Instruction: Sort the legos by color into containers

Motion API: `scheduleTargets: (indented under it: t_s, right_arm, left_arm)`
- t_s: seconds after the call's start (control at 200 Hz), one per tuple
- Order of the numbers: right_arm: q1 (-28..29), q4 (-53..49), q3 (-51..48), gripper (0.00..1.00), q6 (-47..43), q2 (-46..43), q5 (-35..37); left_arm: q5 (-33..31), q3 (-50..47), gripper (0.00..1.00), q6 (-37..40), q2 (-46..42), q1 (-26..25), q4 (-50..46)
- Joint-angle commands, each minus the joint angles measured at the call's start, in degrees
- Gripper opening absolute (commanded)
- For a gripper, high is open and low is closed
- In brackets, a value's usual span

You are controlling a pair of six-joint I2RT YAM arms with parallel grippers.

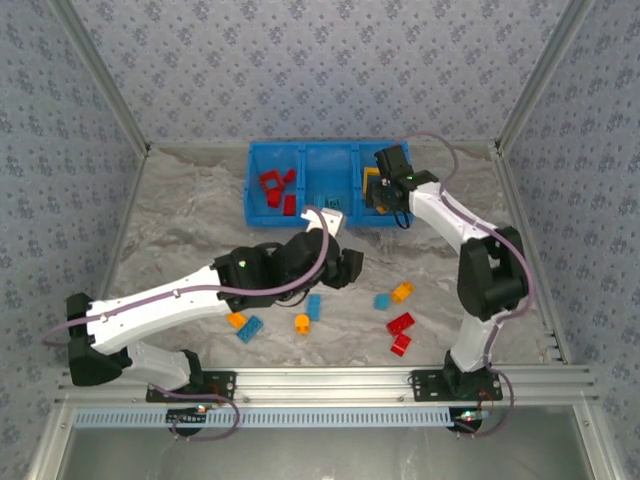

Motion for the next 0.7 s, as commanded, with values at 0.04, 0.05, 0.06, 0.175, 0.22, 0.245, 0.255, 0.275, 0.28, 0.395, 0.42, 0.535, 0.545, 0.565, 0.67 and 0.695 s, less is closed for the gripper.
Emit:
scheduleTargets:
  t_s: [0.04,0.05,0.06,0.175,0.22,0.245,0.255,0.275,0.28,0.395,0.42,0.535,0.545,0.565,0.67,0.695]
  right_arm:
    - [-0.67,-3.08,4.93,0.67,3.02,4.79,0.86]
    - [-0.80,-3.08,5.10,0.67,3.10,5.02,0.87]
    - [-0.80,-3.08,5.21,0.67,3.19,5.32,0.85]
    - [-1.49,-2.23,5.39,0.67,3.62,7.14,-0.72]
    - [-1.58,-2.02,5.59,0.67,3.58,7.78,-1.05]
    - [-1.65,-1.73,5.68,0.67,3.49,8.08,-1.47]
    - [-1.70,-1.64,5.62,0.67,3.44,8.20,-1.54]
    - [-1.71,-1.50,5.60,0.67,3.44,8.43,-1.71]
    - [-1.68,-1.45,5.60,0.67,3.46,8.48,-1.76]
    - [-2.07,-0.99,5.53,0.66,3.86,9.73,-2.89]
    - [-2.09,-0.82,5.47,0.67,3.87,9.88,-3.17]
    - [-2.06,-0.73,6.02,0.72,4.26,10.35,-4.35]
    - [-2.09,-0.71,6.10,0.72,4.27,10.37,-4.41]
    - [-2.06,-0.71,6.25,0.74,4.23,10.37,-4.49]
    - [-1.99,-1.18,6.90,0.79,4.10,9.92,-4.54]
    - [-1.84,-1.23,6.92,0.80,4.08,9.43,-4.45]
  left_arm:
    - [-6.39,1.77,0.67,2.18,2.02,-2.76,4.08]
    - [-6.39,2.11,0.67,2.25,2.30,-2.90,3.99]
    - [-6.39,2.40,0.67,2.31,2.50,-3.00,3.91]
    - [-8.25,6.13,0.67,3.68,5.60,-4.49,1.86]
    - [-9.08,7.61,0.67,4.66,6.93,-5.38,1.06]
    - [-9.56,8.47,0.67,5.28,7.78,-5.86,0.58]
    - [-9.82,8.84,0.67,5.57,8.27,-6.02,0.35]
    - [-10.41,9.68,0.67,6.11,9.06,-6.46,-0.13]
    - [-10.55,10.04,0.67,6.30,9.26,-6.64,-0.37]
    - [-14.46,15.92,0.67,9.04,14.07,-8.94,-4.60]
    - [-14.92,16.91,0.67,9.56,14.83,-9.29,-5.08]
    - [-15.37,19.47,0.66,10.18,16.91,-9.89,-5.35]
    - [-15.36,19.46,0.67,10.18,16.96,-9.93,-5.35]
    - [-15.28,19.54,0.67,10.30,17.05,-9.90,-5.35]
    - [-15.18,19.54,0.66,10.00,16.97,-9.93,-6.82]
    - [-15.18,19.54,0.66,9.85,16.85,-9.89,-7.03]
